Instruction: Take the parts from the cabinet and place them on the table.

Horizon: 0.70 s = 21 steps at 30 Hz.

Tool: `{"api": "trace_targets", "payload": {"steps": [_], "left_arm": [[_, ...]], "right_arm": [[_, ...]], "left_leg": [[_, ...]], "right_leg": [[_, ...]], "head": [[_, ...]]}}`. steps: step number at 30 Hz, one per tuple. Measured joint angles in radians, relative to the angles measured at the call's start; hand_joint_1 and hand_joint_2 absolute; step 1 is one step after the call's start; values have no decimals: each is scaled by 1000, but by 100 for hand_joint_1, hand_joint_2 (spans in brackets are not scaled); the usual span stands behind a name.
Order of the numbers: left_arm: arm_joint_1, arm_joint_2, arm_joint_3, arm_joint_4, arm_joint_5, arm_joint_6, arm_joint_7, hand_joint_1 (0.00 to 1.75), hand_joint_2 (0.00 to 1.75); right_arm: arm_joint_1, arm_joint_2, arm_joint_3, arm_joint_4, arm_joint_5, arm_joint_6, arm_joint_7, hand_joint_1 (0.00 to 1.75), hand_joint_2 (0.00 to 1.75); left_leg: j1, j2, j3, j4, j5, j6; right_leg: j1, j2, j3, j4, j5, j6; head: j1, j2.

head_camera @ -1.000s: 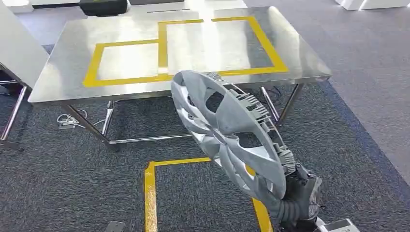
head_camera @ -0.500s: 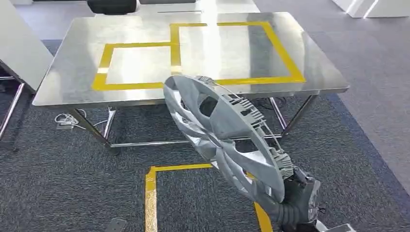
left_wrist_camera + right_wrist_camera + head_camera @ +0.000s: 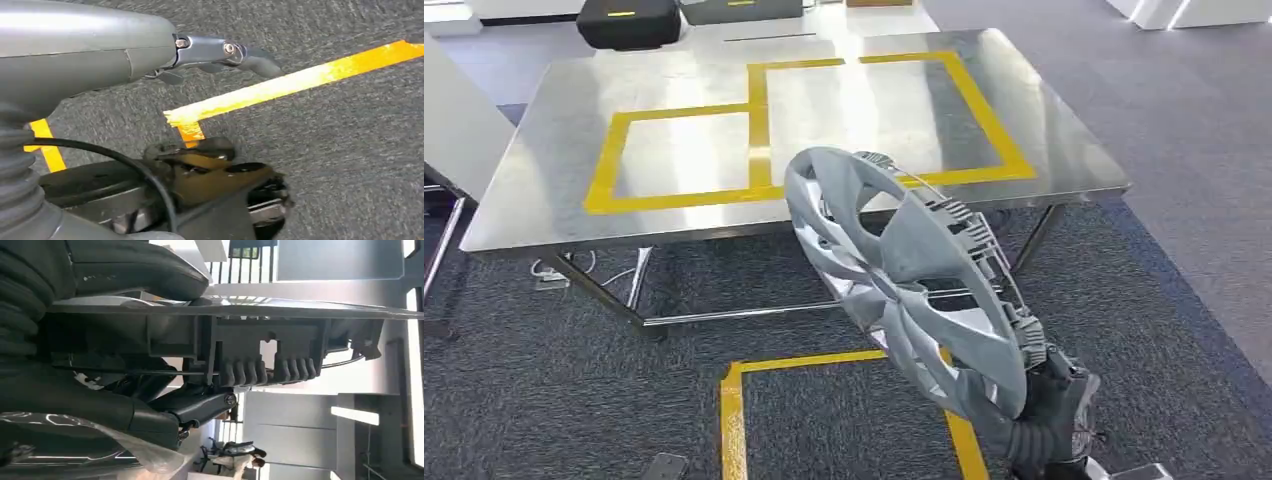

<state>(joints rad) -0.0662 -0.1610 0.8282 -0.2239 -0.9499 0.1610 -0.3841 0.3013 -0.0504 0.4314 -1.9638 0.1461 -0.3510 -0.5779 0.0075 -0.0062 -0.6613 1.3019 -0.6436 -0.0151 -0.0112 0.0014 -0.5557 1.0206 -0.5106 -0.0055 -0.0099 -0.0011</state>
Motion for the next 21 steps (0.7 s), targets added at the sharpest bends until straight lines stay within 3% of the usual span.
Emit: {"api": "trace_targets", "payload": {"steps": [1, 3, 4, 5, 7, 8, 10, 13, 14, 15, 16, 18, 19, 20, 21], "left_arm": [[0, 0, 0, 0, 0, 0, 0, 0, 175], [0, 0, 0, 0, 0, 0, 0, 0, 175], [0, 0, 0, 0, -1, 0, 0, 0, 175], [-3, 0, 0, 1, -2, 0, 0, 0, 175], [3, 0, 0, 1, -3, 0, 2, 0, 175], [5, 0, 0, 1, -4, 0, 2, 0, 175], [1, -2, 0, 1, -4, 0, 2, 0, 175], [-2, -2, 0, 1, -6, 0, 2, 0, 175], [-2, -2, 0, 1, -7, 0, 2, 0, 175], [-1, -3, 0, 1, -7, 0, 1, 0, 175], [0, -3, 0, 1, -7, 0, 2, 0, 175], [0, -5, 0, 1, -7, 0, 2, 0, 175], [1, -5, 0, 1, -8, 0, 2, 0, 175], [-3, -4, 0, 1, -10, 0, 2, 0, 175], [-3, -5, 0, 1, -11, 0, 3, 0, 175]], "right_arm": [[0, 0, 0, 0, 0, 0, 0, 175, 175], [0, 0, -2, 0, 0, 0, -1, 175, 175], [1, 0, -3, 0, 0, 1, -2, 175, 175], [-1, 0, -3, 0, 0, 2, -4, 175, 175], [0, 0, -3, -1, 5, 5, -7, 175, 175], [2, 0, -4, -2, 6, 5, -8, 175, 175], [0, -1, -4, -3, 8, 5, -10, 175, 175], [0, -2, -3, -3, 10, 6, -13, 175, 175], [3, -2, -3, -3, 11, 6, -13, 175, 175], [6, -3, -3, -3, 11, 6, -13, 175, 175], [6, -3, -3, -3, 11, 5, -13, 175, 175], [6, -3, -3, -3, 11, 5, -13, 175, 175], [5, -3, -3, -3, 11, 5, -13, 175, 175], [4, -3, -3, -3, 11, 5, -13, 175, 175], [6, -3, -3, -4, 11, 5, -14, 175, 175]], "left_leg": [[2, 0, 14, -55, 50, -1], [3, 1, 69, -221, 168, 2], [0, 3, 74, -232, 144, 8], [-6, 4, 70, -247, 83, 15], [-5, 1, 73, -259, 137, 32], [-5, 2, 81, -261, 141, 38], [0, 3, 100, -267, 142, 50], [-1, 3, 101, -267, 135, 59], [-1, 3, 103, -267, 131, 59], [-1, 2, 108, -267, 126, 58], [0, 0, 116, -266, 119, 57], [3, -1, 138, -266, 104, 48], [2, -1, 141, -267, 97, 41], [-2, -2, 143, -263, 91, 33], [-4, 0, 140, -270, 85, 26]], "right_leg": [[-1, 0, 9, 0, -6, 3], [-2, -1, 28, 0, -19, 10], [-1, -1, 29, -1, -22, 16], [1, 0, 28, 1, -27, 24], [1, -1, 37, 13, -26, 40], [1, -1, 41, 13, -24, 49], [-1, -2, 18, 55, -55, 55], [-1, -1, -106, 259, -140, 61], [-1, -1, -144, 304, -148, 63], [-2, -2, -156, 297, -128, 64], [-3, -2, -146, 249, -84, 65], [-4, -3, -87, 88, 29, 64], [-3, -2, -69, 51, 35, 62], [2, -7, -73, 20, -12, 50], [2, -8, -57, 28, 0, 37]], "head": [[1, 0], [1, 0], [1, 0], [-2, 0], [3, 0], [6, 0], [10, 0], [16, 0], [18, 0], [16, 0], [18, 0], [18, 0], [19, 0], [24, 0], [23, 0]]}}
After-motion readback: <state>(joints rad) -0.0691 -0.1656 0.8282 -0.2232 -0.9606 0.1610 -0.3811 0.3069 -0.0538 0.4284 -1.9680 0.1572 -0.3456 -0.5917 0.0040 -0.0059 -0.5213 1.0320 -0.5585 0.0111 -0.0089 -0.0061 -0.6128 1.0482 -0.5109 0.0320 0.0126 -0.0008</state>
